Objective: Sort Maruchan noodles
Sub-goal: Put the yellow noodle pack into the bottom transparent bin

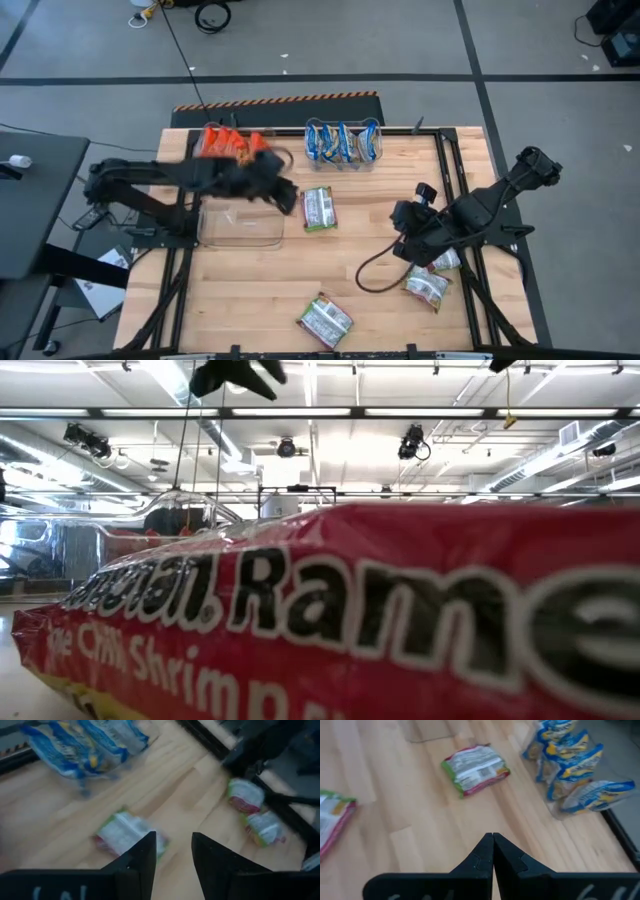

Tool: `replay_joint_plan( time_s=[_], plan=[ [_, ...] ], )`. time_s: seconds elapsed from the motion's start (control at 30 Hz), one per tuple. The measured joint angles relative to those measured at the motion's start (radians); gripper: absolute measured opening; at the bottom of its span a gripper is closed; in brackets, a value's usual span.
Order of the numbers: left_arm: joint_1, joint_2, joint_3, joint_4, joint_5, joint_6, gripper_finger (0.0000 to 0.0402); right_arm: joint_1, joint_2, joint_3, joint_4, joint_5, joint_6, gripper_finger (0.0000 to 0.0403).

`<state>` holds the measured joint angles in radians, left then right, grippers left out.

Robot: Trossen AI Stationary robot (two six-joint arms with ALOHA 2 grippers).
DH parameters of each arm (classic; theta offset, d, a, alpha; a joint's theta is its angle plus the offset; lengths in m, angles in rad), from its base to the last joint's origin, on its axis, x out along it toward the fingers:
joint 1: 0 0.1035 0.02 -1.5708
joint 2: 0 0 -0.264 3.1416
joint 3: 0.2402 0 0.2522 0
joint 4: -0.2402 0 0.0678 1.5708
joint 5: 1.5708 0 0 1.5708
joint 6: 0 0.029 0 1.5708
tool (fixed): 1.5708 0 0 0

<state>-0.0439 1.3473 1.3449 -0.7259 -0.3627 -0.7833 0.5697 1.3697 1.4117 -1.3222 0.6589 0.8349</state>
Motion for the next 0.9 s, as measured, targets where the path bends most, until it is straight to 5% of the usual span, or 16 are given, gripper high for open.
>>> replay_joint_plan(
  time_s=[0.17,0.37,0.6,0.9],
  plan=[
    [-0.075,0.138,-0.001,0.118,-0.057,-0.137,0.0131,0.067,0.000,0.000,-0.026,-0.036,0.052,0.0011],
    [-0.064,0.358,0.042,0.285,0.009,-0.056,0.0131,0.122,0.000,0.000,-0.162,-0.058,0.196,0.0011],
    [-0.017,0.595,0.194,0.290,0.008,0.120,0.0132,0.132,0.000,0.000,-0.202,-0.059,0.247,0.0011],
    [0.050,0.728,0.213,0.199,0.008,-0.041,0.0203,0.132,0.000,0.000,-0.200,-0.052,0.298,0.0011]
  ],
)
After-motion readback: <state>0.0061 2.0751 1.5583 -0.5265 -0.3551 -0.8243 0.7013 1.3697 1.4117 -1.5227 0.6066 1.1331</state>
